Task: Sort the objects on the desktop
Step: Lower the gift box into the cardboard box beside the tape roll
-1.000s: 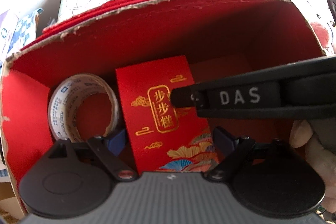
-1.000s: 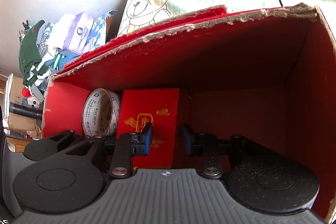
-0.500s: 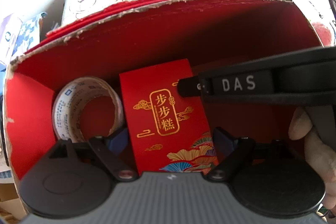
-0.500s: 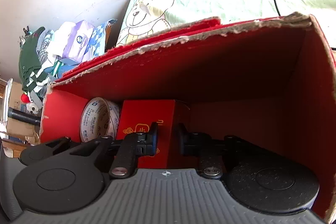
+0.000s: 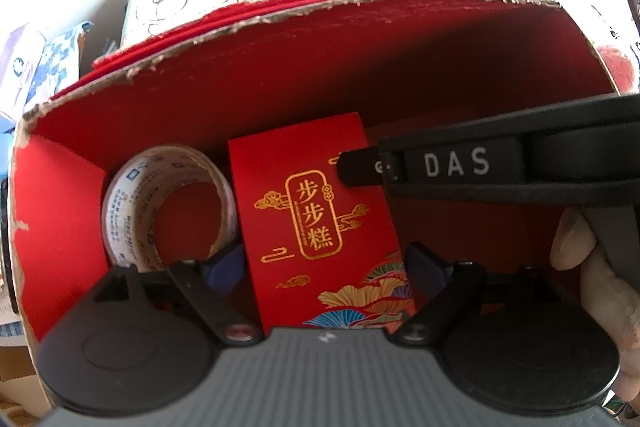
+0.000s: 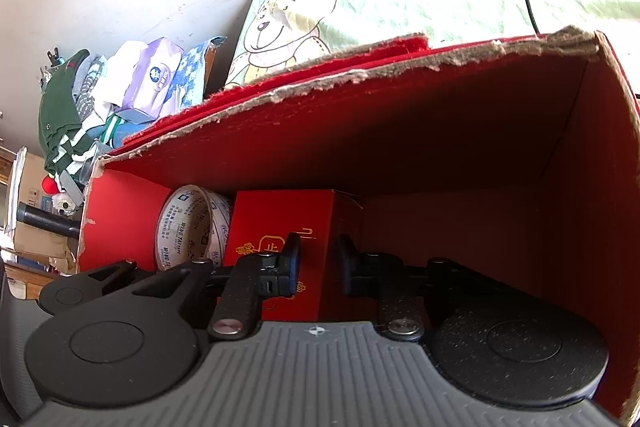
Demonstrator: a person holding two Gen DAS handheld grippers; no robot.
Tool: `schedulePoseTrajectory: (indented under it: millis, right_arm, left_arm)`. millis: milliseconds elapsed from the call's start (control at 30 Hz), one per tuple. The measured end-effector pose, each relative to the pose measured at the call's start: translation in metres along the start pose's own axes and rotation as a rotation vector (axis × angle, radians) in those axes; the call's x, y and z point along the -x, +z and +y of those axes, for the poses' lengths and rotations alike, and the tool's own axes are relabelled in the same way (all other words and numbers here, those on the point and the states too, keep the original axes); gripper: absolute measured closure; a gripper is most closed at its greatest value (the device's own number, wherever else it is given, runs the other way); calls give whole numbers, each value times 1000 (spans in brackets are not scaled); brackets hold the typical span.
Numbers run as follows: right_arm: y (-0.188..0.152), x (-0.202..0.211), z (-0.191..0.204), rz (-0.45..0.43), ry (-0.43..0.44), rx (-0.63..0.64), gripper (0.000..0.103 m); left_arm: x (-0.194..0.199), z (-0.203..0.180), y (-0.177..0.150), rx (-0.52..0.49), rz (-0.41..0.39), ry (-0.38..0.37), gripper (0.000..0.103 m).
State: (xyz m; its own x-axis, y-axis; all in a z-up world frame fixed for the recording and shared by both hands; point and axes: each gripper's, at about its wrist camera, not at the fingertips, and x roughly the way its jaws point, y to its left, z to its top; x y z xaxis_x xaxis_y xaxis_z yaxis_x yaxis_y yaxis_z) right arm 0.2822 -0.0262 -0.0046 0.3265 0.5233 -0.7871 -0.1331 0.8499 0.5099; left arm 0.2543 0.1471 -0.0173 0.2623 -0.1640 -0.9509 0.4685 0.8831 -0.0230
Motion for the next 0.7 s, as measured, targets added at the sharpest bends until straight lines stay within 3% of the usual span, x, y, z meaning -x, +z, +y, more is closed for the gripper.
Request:
schedulePoseTrajectory:
  millis: [700]
  right_arm:
    - [1,0,0,-6,6,8,74]
  left_arm:
    - [-1,21,-9,10,-38,6,15]
